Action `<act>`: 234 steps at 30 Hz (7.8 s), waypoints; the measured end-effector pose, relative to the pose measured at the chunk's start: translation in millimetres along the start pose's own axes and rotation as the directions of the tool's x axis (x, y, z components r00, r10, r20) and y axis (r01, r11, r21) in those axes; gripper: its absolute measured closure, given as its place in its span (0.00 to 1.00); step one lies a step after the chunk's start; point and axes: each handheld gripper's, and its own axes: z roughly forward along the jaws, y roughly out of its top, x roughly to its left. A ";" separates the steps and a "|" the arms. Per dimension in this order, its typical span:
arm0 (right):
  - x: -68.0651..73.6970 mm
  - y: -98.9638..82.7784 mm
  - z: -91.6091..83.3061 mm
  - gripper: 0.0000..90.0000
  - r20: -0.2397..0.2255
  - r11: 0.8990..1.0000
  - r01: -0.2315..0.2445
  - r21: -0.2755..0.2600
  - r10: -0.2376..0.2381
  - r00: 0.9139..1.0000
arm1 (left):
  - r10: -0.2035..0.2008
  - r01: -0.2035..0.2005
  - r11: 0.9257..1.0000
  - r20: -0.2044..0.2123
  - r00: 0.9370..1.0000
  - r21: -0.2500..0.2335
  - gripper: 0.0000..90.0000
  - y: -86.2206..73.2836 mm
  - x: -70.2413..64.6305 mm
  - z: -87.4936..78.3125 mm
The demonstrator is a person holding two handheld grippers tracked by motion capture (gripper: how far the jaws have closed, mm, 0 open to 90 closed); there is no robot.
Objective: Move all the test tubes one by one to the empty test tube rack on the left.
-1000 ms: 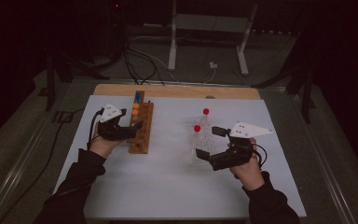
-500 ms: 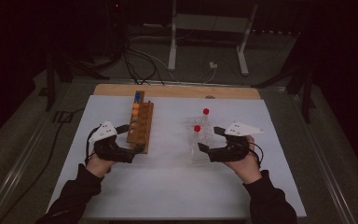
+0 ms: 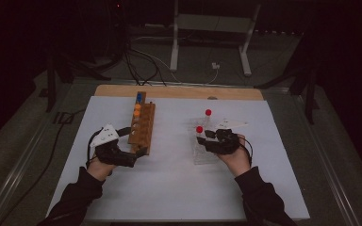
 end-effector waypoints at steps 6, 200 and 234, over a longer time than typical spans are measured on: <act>3.4 3.3 10.1 0.69 0.001 0.999 0.025 0.032 -0.025 1.000 | 0.001 -0.001 1.000 -0.001 1.000 0.001 0.01 -0.1 0.9 -0.4; 73.8 16.6 -37.0 0.00 -0.281 0.989 0.072 -0.127 -0.105 0.954 | -0.017 0.027 0.998 -0.171 0.985 0.056 0.80 27.2 69.6 29.8; 60.3 23.3 -46.6 0.00 -0.260 0.986 0.058 -0.155 -0.098 0.961 | -0.026 0.031 0.998 -0.076 0.997 0.060 0.42 23.1 58.3 15.9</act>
